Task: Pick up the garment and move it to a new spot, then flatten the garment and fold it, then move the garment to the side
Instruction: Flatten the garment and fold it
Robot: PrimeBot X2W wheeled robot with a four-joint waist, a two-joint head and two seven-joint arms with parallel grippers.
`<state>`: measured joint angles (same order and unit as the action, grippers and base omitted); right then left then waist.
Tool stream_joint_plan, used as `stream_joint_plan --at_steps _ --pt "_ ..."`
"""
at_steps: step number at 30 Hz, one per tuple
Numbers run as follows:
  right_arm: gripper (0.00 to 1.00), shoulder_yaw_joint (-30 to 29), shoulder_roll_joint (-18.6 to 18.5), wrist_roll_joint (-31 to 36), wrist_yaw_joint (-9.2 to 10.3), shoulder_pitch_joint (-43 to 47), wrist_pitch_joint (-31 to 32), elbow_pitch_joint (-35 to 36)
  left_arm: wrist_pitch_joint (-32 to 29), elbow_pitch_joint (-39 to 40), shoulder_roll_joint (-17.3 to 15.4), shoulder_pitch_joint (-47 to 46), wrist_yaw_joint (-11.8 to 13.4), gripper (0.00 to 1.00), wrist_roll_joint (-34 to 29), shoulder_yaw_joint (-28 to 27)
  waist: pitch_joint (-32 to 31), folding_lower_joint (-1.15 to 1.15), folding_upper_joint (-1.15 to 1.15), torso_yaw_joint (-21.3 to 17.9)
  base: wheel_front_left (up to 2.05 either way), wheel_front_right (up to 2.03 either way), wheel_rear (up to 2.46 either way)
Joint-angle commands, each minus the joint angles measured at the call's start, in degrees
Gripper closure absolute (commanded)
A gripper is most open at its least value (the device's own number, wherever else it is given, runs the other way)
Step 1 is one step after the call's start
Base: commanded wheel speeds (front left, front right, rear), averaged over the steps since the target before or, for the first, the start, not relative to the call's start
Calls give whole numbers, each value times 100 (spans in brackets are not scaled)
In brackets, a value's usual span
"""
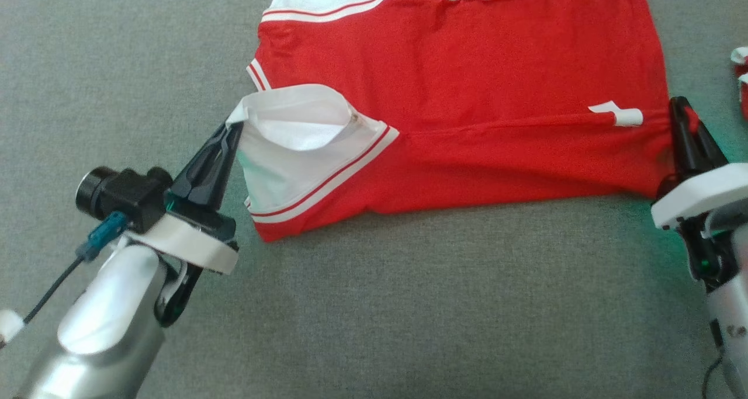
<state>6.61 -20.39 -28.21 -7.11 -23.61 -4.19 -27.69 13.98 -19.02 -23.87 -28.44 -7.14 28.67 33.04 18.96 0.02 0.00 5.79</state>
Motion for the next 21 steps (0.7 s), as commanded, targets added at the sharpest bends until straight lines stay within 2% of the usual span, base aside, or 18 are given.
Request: stream_joint_plan --at_steps 1,2,3,4,5,7,11,12,17,21 --pt "58 135 -26 94 -37 -187 -62 -8 79 -100 -130 -345 -22 100 -40 -157 56 -2 0 12 0 0 0" --pt "0 141 -6 119 -37 -263 -112 -104 86 -212 -94 -416 -26 89 -16 -129 65 -2 0 13 0 0 0" --pt "0 148 18 153 -37 -332 -205 -178 92 -311 -63 -471 -29 65 9 -97 67 -2 0 15 0 0 0" --pt "0 162 47 171 -37 -378 -289 -242 95 -390 -40 -516 -31 14 26 -71 58 -2 0 19 0 0 0" --pt "0 181 65 197 -37 -404 -381 -295 97 -425 -1 -548 -32 0 30 -115 37 -2 0 24 0 0 0" --pt "0 238 34 340 -37 -402 -613 -367 99 -397 85 -503 -12 0 -60 -297 -38 -2 0 33 0 0 0" --pt "0 189 4 711 -37 -241 -964 -401 100 -312 381 39 241 0 -259 -683 -274 -2 0 11 0 0 0" --pt "0 189 4 711 -37 -241 -964 -401 100 -312 381 39 241 0 -259 -683 -274 -2 0 11 0 0 0" --pt "0 -55 258 834 -37 150 -1061 -225 101 -279 889 1068 425 0 -63 -1026 -555 -2 0 -94 0 0 0" --pt "0 -161 396 815 -37 398 -1073 -73 101 -412 1128 1581 510 0 33 -1090 -636 -2 0 -165 0 0 0"
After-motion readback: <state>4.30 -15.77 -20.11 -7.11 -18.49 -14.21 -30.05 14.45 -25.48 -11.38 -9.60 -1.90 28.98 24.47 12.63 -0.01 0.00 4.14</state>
